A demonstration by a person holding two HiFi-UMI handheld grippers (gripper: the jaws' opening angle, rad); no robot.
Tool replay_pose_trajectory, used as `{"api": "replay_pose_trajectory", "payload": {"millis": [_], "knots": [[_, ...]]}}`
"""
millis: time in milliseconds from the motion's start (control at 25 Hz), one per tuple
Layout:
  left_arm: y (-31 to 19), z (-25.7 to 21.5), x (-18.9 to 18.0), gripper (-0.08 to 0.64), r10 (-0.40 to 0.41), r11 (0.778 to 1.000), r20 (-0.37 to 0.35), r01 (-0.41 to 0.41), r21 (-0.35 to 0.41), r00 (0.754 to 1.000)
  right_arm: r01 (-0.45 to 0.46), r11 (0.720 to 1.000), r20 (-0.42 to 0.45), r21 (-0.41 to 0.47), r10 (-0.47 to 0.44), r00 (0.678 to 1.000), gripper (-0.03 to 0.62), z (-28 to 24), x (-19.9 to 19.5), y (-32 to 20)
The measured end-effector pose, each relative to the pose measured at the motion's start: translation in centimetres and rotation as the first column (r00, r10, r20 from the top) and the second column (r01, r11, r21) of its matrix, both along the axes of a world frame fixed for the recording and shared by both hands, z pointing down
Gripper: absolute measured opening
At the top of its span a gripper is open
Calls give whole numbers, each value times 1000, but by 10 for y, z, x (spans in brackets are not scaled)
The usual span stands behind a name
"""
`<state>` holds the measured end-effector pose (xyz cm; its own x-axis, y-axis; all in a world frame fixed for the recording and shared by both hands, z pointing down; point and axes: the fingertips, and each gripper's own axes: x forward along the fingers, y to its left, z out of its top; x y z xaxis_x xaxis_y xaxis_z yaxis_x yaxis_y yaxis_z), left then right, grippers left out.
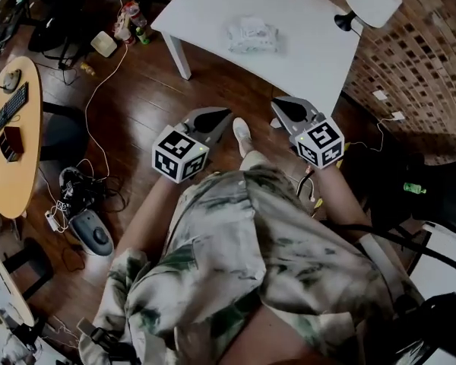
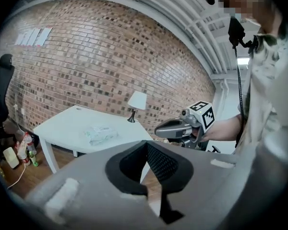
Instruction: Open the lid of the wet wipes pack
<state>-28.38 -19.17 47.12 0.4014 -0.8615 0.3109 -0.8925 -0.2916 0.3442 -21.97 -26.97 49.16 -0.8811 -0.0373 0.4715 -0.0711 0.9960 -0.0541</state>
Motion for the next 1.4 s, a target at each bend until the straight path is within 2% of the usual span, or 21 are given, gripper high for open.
{"api": "replay_pose_trajectory", "payload": {"millis": [200, 560, 760, 1040, 1160, 1400], "knots": [[41, -24, 37, 3, 57, 998, 12, -57, 35, 998, -27, 999, 12, 22, 26, 1000, 3, -25, 51, 54], [104, -44, 110, 3, 96, 995, 51, -97, 29, 994, -26, 999, 31, 22, 25, 999, 3, -42, 145, 118], [133, -59, 162, 3, 37, 998, 55, -40, 49, 998, 4, 999, 68, 36, -7, 998, 3, -60, 211, 154], [184, -71, 264, 3, -31, 999, 49, 30, 26, 998, 57, 998, 114, 5, -58, 992, 3, -63, 315, 209], [213, -71, 296, 3, -66, 998, 45, 66, -2, 997, 92, 996, 99, -16, -90, 991, 3, -57, 341, 235], [262, -79, 330, 3, -45, 999, 60, 47, -25, 997, 108, 993, 117, -41, -103, 988, 3, -59, 363, 286]]}}
